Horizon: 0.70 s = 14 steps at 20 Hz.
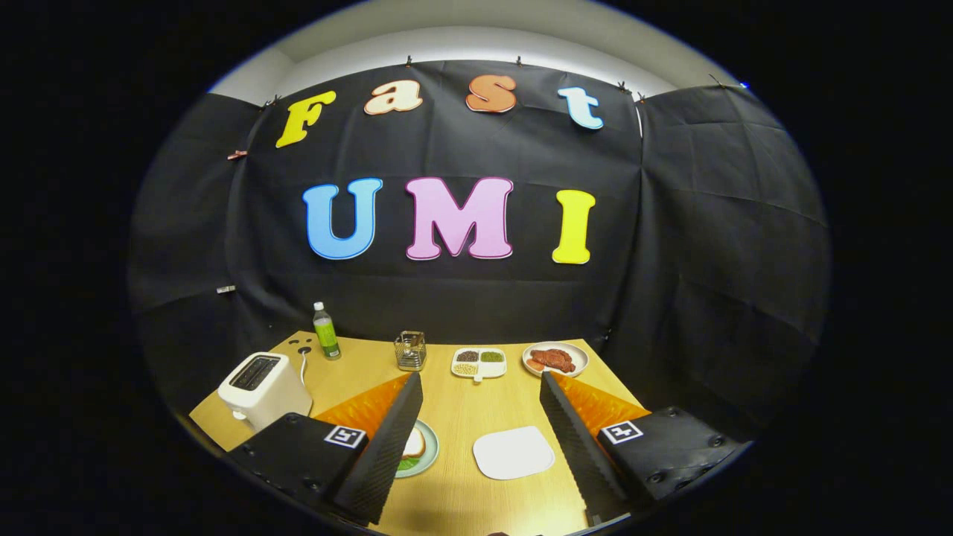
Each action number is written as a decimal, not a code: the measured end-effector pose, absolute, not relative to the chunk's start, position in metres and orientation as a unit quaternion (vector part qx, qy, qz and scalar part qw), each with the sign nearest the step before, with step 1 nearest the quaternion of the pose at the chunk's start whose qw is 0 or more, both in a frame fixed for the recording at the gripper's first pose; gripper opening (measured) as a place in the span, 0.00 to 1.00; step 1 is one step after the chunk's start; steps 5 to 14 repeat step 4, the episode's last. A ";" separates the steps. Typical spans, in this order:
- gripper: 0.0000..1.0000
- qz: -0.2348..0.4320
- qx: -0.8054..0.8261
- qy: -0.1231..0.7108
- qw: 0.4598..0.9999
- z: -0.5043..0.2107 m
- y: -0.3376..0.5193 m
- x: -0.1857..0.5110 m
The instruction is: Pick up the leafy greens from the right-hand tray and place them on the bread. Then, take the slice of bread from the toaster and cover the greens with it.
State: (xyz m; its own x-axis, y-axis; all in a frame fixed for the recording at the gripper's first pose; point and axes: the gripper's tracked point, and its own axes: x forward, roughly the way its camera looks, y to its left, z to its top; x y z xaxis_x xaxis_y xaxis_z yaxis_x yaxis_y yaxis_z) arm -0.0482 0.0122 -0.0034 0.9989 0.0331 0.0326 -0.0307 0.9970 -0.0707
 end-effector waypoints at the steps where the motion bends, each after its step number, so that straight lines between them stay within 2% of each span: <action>1: 0.98 0.026 -0.035 -0.019 0.999 0.000 0.013 -0.043; 4: 0.98 0.057 -0.050 -0.016 0.997 0.007 0.008 -0.027; 14: 0.98 0.057 -0.050 -0.016 0.997 0.007 0.008 -0.027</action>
